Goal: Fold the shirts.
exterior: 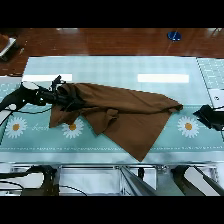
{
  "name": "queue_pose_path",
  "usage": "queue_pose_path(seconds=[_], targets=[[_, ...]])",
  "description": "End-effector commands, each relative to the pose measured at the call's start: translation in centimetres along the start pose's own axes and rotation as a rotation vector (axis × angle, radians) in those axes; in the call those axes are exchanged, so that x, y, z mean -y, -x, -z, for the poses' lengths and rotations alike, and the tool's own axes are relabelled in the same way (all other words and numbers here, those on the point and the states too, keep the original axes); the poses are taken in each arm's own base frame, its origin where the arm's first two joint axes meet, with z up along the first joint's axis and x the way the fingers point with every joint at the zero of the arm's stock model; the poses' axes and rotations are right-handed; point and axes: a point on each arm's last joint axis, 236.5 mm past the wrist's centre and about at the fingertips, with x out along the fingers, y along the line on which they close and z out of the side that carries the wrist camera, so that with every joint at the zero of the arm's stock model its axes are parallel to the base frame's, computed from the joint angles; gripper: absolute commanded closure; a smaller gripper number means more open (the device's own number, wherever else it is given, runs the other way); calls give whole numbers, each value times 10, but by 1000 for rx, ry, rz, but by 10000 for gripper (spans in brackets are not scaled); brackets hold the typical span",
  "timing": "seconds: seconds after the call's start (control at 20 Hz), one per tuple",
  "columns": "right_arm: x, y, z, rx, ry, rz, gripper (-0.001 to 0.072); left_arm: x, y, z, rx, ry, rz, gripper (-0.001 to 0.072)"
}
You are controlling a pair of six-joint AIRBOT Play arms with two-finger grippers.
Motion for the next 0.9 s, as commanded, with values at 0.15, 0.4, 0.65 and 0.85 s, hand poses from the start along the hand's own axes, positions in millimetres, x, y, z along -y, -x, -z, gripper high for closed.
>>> queue_pose_path(seconds=[0.15,0.4,0.65,0.85], targets=[[-14,-17,16,-72,65,-13,308,-32,10,24,-160,-48,-164,199],[-21,-33,24,-116,86,-16,308,-15,-10,-21,36,26,-85,199],[-22,-47,28,-147,73,-18,308,-4,-32,-32,66,16,-37,685],[-40,-56,11,-126,42,-94,308,6,-29,-32,56,-17,-12,692]])
